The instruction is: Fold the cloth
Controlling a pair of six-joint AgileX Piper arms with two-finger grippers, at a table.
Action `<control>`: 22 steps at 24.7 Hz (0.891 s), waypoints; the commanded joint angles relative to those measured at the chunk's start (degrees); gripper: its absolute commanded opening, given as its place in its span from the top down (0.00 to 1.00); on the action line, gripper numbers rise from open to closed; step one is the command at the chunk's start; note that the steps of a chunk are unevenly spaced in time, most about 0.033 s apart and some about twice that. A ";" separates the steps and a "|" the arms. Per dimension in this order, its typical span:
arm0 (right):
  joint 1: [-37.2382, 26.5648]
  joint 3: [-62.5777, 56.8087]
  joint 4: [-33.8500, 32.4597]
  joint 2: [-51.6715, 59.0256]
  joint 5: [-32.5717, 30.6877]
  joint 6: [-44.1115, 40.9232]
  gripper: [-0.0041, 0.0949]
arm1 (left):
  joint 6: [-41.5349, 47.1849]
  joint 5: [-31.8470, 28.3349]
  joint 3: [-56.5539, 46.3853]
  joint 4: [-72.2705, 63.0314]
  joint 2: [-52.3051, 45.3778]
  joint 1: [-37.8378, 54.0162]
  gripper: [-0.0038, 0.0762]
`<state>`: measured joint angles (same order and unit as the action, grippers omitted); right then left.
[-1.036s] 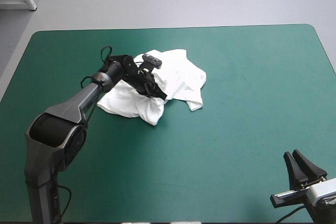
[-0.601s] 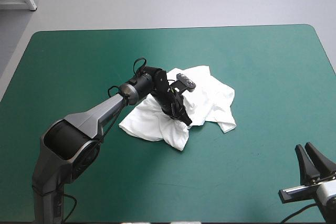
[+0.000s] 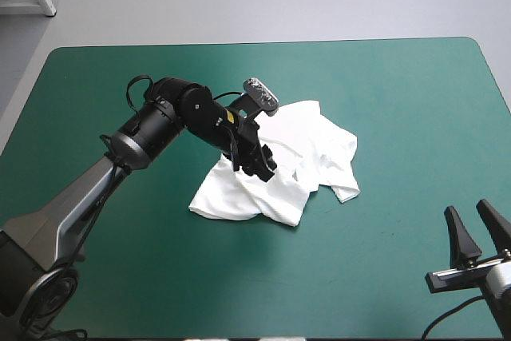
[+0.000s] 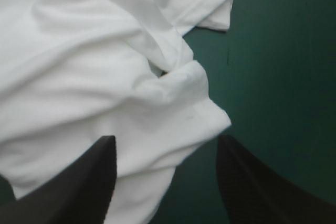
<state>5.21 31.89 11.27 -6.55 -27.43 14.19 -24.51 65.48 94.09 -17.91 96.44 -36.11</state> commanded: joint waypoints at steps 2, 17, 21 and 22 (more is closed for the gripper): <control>-0.41 1.86 0.65 -1.30 4.71 -0.01 0.48 | 8.16 -0.41 -8.14 14.32 -6.01 0.35 0.40; -0.41 1.86 3.07 -1.34 4.71 -0.10 0.48 | 7.12 -22.42 -34.16 8.89 -9.55 11.33 0.41; -0.41 1.86 3.31 -1.62 4.33 -0.27 0.48 | 7.36 -20.90 -34.16 8.36 -5.89 11.33 0.41; -0.41 1.86 3.31 -1.62 4.33 -0.27 0.48 | 7.26 -20.81 -34.16 8.50 -4.98 11.33 0.41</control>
<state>5.21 31.89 13.83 -6.92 -27.40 13.96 -17.27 45.16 58.65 -8.41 91.46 -24.69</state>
